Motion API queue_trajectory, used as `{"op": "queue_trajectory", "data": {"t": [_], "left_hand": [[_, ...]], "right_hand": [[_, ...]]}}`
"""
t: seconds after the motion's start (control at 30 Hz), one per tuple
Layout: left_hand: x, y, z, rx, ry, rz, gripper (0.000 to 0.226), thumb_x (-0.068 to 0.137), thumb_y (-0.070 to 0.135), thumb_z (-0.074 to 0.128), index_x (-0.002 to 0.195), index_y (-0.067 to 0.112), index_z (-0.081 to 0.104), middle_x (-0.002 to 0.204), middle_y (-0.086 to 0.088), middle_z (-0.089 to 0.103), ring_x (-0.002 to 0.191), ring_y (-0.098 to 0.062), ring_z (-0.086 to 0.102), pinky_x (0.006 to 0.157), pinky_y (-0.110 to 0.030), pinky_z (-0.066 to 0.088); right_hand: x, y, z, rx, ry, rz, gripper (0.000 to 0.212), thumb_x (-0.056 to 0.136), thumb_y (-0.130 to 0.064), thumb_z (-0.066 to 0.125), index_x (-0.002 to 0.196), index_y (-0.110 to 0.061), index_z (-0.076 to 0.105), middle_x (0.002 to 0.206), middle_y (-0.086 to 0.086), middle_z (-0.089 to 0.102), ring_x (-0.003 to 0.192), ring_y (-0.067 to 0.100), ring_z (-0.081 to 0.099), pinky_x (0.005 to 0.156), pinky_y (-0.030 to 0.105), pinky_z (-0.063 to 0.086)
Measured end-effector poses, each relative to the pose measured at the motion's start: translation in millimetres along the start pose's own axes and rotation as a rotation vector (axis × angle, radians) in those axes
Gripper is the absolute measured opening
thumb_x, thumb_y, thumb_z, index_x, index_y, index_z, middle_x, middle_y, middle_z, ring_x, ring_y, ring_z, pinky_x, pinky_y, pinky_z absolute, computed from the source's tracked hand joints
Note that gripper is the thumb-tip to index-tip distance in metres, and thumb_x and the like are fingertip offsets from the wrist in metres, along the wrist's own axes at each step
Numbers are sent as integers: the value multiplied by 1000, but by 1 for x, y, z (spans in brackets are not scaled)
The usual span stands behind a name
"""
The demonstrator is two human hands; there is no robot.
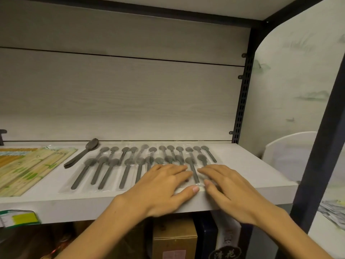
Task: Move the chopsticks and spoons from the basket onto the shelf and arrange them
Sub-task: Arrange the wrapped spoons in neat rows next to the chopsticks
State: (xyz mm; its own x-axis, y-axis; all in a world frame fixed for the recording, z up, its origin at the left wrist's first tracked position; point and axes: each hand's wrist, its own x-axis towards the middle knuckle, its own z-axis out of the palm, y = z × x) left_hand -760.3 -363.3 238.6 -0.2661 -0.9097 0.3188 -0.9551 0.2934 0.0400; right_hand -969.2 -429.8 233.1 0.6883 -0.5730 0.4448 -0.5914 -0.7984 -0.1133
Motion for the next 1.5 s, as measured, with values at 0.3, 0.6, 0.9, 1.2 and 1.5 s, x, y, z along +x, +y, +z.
{"op": "queue_trajectory", "data": {"t": [0.3,0.6,0.9,1.2,1.5], "left_hand": [[4,11,4,-28,88,-40,68,87,72,15,135,36,46,141,11,46,126,-7,43,100,-21,27],[15,29,9,-45,47,10,68,91,70,13,136,33,48,131,13,55,115,-5,49,97,-22,31],[16,24,11,-39,-2,32,62,92,67,26,142,34,37,144,11,45,127,-9,41,107,-30,29],[-45,-23,-5,65,117,-259,77,80,82,7,144,44,29,155,13,25,141,-7,21,111,-31,15],[-123,-78,-27,186,174,-504,82,79,80,-3,141,42,36,151,5,34,138,-13,28,111,-36,24]], "right_hand": [[-4,20,1,-24,-44,-53,43,98,-46,27,133,-35,49,132,-17,44,122,0,36,103,22,30],[-5,25,2,-7,-34,-105,53,93,-54,14,132,-39,47,129,-21,47,118,-4,38,100,16,26],[-5,25,4,25,8,-84,49,96,-50,23,142,-41,35,137,-22,45,120,-10,31,95,0,12],[0,-1,1,-65,-15,-66,56,92,-62,18,141,-40,36,141,-21,37,128,-4,27,100,12,14],[14,-79,16,-65,-15,-93,54,95,-59,23,142,-37,37,138,-15,41,126,3,33,100,17,20]]}}
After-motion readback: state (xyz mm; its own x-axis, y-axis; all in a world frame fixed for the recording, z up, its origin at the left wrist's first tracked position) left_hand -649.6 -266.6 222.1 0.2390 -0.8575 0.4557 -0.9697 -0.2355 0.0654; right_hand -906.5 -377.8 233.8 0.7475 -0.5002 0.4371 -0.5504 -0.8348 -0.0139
